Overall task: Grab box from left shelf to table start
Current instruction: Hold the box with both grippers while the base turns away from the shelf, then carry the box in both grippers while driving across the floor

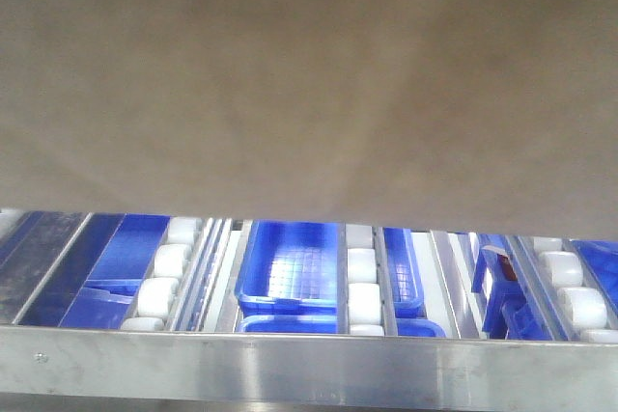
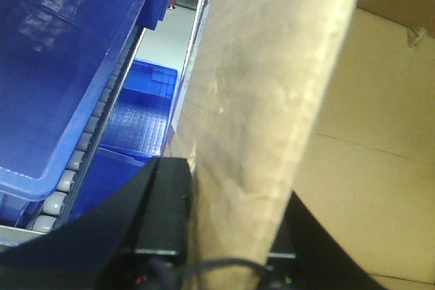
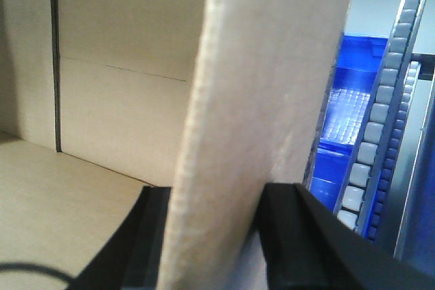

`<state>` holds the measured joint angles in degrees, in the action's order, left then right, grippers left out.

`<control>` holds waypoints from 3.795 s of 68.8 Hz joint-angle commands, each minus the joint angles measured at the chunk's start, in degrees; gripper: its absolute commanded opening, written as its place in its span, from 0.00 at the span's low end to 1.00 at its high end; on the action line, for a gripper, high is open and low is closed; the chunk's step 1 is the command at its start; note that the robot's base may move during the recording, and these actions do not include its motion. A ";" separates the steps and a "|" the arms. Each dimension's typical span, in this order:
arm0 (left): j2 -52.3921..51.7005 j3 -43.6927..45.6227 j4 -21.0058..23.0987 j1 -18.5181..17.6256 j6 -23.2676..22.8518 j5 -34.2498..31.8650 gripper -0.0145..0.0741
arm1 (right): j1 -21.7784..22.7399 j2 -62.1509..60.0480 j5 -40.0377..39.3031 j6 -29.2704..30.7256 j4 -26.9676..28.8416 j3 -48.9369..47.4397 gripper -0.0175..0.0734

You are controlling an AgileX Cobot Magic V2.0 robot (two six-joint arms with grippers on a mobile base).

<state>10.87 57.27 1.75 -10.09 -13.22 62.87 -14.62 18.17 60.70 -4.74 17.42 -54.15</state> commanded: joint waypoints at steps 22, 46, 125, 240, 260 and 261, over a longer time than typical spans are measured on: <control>0.15 2.21 5.11 -1.47 6.64 -5.14 0.06 | 0.37 0.96 -8.67 1.37 -6.03 -1.57 0.25; 0.15 2.21 5.11 -1.47 6.64 -5.14 0.06 | 0.37 0.96 -8.67 1.37 -6.03 -1.57 0.25; 0.15 2.21 5.11 -1.47 6.64 -5.14 0.06 | 0.37 0.96 -8.67 1.37 -6.03 -1.57 0.25; 0.15 2.21 5.11 -1.47 6.64 -5.03 0.06 | 0.37 0.96 -8.67 1.37 -6.03 -1.57 0.25; 0.15 2.21 5.11 -1.47 6.64 -5.03 0.06 | 0.37 0.96 -8.55 1.37 -6.03 -1.57 0.25; 0.15 2.21 5.11 -1.47 6.64 -5.03 0.06 | 0.37 0.96 -8.55 1.37 -6.03 -1.57 0.25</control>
<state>10.79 57.27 2.02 -10.09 -12.72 62.81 -14.62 18.17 60.59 -4.61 17.30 -54.15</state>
